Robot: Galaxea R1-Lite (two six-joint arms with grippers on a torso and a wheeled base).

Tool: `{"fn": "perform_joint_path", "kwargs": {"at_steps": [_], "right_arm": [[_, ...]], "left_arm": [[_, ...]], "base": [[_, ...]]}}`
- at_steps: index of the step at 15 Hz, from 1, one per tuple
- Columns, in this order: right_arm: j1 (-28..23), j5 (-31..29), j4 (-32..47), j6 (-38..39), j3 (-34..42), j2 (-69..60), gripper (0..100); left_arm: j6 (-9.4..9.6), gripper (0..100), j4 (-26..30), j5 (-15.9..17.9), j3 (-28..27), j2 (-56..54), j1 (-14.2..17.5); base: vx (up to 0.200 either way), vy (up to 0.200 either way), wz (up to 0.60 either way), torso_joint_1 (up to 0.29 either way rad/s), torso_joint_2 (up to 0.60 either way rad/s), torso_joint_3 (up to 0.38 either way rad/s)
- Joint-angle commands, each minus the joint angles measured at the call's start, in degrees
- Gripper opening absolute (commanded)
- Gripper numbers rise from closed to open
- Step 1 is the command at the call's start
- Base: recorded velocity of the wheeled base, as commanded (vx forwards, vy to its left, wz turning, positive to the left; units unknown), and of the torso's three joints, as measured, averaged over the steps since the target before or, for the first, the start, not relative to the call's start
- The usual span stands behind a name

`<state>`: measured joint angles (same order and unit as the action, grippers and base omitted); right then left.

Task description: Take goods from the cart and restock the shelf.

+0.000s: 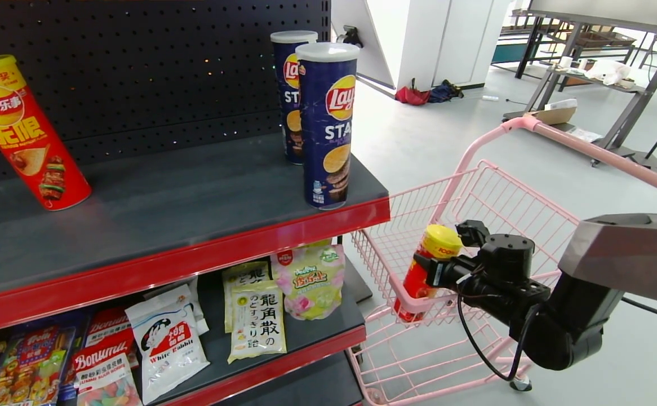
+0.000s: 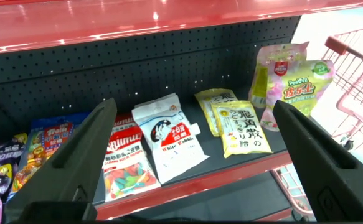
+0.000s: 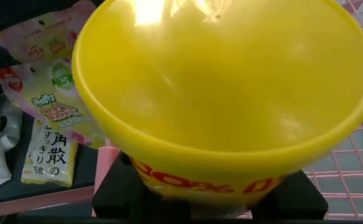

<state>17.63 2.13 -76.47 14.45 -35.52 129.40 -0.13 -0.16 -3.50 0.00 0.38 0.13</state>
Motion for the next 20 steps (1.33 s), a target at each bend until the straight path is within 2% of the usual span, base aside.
{"fn": "perform_joint_path", "kwargs": {"at_steps": [1,3,5,8,10,11,12,13,15,16,17,20], "right_arm": [[-0.1,-0.6,-0.7,-0.5,-0.5,-1.5,0],[-1.5,-1.4,0.9,-2.8,-3.0,-4.9,0],[-4.7,-0.9,7.7,-7.1,-8.0,-11.4,0],[-7.2,-0.7,31.6,-9.6,-21.7,-26.7,0],[-7.1,-2.2,42.9,-10.1,-26.4,-35.9,0],[-7.0,-3.2,47.6,-11.2,-26.3,-40.9,0],[-7.0,-3.5,50.5,-11.6,-25.5,-44.1,0],[-7.0,-5.0,61.2,-13.6,-20.1,-55.3,0],[-7.0,-7.6,75.2,-18.7,-13.5,-71.0,0],[-6.8,-6.4,81.0,-19.8,-9.3,-78.9,0],[-7.3,-6.2,83.8,-20.1,-5.1,-85.5,0],[-10.1,-7.6,85.6,-20.0,3.4,-98.4,0]], "left_arm": [[-0.04,100,0.0,0.0,0.0,0.0,0.0],[-0.04,100,0.0,0.0,0.0,0.0,0.0],[-0.04,100,0.0,0.0,0.0,0.0,0.0],[-0.04,100,0.0,0.0,0.0,0.0,0.0],[-0.04,100,0.0,0.0,0.0,0.0,0.0],[-0.04,100,0.0,0.0,0.0,0.0,0.0],[-0.04,100,0.0,0.0,0.0,0.0,0.0],[-0.04,100,0.0,0.0,0.0,0.0,0.0],[-0.04,100,0.0,0.0,0.0,0.0,0.0],[-0.04,100,0.0,0.0,0.0,0.0,0.0],[-0.04,100,0.1,0.0,0.0,0.0,0.0],[-0.04,100,0.1,0.1,0.0,0.0,0.0]], "base": [[0.000,0.000,0.00,0.000,0.00,0.000],[0.000,0.000,0.00,0.000,0.00,0.000],[0.000,0.000,0.00,0.000,0.00,0.000],[0.000,0.000,0.00,0.000,0.00,0.000],[0.000,0.000,0.00,0.000,0.00,0.000],[0.000,0.000,0.00,0.000,0.00,0.000],[0.000,0.000,0.00,0.000,0.00,0.000],[0.000,0.000,0.00,0.000,0.00,0.000],[0.000,0.000,0.00,0.000,0.00,0.000],[0.000,0.000,0.00,0.000,0.00,0.000],[0.000,0.000,0.00,0.000,0.00,0.000],[0.000,0.000,0.00,0.000,0.00,0.000]]}}
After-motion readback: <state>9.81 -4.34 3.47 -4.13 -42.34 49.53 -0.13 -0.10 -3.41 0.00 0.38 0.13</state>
